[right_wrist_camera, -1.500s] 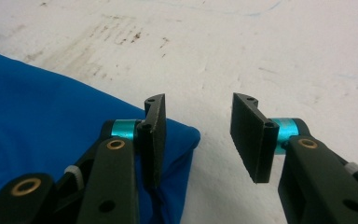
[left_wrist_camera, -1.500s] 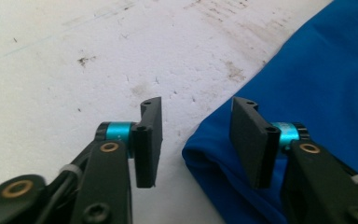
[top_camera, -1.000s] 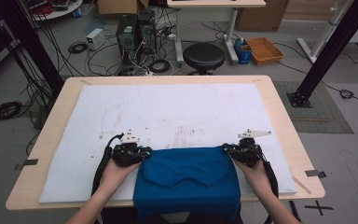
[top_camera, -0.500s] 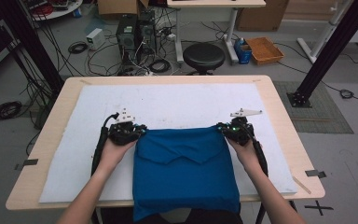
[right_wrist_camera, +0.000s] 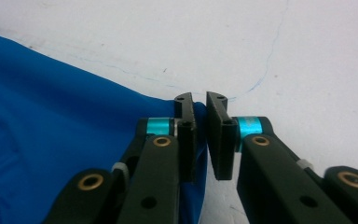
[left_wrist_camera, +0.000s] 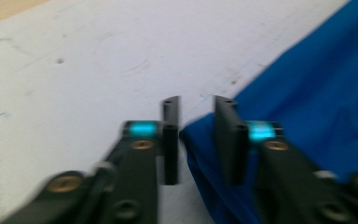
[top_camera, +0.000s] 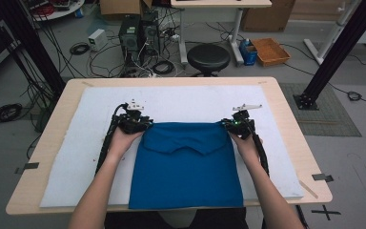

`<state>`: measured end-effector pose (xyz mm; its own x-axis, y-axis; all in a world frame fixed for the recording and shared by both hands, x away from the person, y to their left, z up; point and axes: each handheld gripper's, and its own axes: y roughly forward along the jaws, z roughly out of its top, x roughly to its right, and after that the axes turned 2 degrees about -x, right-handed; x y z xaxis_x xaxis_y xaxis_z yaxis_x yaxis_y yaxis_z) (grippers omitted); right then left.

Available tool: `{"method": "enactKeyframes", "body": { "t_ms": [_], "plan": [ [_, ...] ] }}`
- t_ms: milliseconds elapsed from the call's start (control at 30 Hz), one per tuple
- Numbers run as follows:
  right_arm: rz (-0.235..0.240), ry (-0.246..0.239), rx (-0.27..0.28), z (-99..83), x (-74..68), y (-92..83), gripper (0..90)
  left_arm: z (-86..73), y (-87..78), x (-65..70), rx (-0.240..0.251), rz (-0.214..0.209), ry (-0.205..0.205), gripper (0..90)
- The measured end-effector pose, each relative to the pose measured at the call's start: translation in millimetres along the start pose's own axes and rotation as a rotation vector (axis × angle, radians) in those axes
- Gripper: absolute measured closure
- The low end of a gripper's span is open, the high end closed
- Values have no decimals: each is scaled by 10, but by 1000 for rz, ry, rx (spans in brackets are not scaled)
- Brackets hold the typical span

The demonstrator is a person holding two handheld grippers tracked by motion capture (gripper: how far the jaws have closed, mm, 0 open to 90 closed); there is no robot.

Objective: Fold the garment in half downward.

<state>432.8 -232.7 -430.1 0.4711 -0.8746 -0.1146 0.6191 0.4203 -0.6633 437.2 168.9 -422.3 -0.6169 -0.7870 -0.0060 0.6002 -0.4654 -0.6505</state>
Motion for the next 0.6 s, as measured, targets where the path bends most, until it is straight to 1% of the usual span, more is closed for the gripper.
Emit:
{"method": "enactKeyframes", "body": {
  "t_ms": [33, 67, 100, 133, 167, 233, 300, 333, 400, 433, 467, 500, 533, 600],
  "plan": [
    [-4, -7, 5, 1, -9, -20, 791, -14, -41, 8, 12, 6, -6, 611],
    [-6, -16, 15, 2, -17, -52, 774, -34, -92, 22, 30, 8, -19, 605],
    [-8, -19, 29, -1, -27, -92, 744, -58, -147, 41, 45, 4, -33, 596],
    [-11, -21, 42, -7, -36, -138, 738, -91, -198, 74, 53, -2, -49, 589],
    [-10, -28, 45, -12, -41, -182, 732, -126, -246, 110, 45, -7, -60, 590],
    [-13, -43, 56, -23, -59, -276, 721, -211, -335, 202, 11, -4, -85, 592],
    [-8, -59, 80, -56, -78, -374, 719, -309, -406, 290, -14, -8, -116, 600],
    [-5, -60, 89, -80, -89, -415, 714, -357, -428, 324, -21, -11, -132, 608],
    [2, -42, 91, -140, -110, -486, 713, -436, -449, 381, -50, -14, -165, 622],
    [5, -27, 94, -175, -118, -512, 713, -466, -446, 411, -54, -13, -190, 631],
    [14, -13, 93, -209, -125, -529, 712, -486, -440, 431, -60, -8, -200, 642],
    [26, -1, 89, -242, -136, -537, 707, -498, -433, 450, -71, -4, -204, 644],
    [28, 7, 86, -271, -146, -542, 706, -502, -421, 473, -78, 11, -202, 657],
    [24, 14, 68, -321, -171, -539, 694, -506, -385, 503, -84, 30, -201, 658]
  ]
}}
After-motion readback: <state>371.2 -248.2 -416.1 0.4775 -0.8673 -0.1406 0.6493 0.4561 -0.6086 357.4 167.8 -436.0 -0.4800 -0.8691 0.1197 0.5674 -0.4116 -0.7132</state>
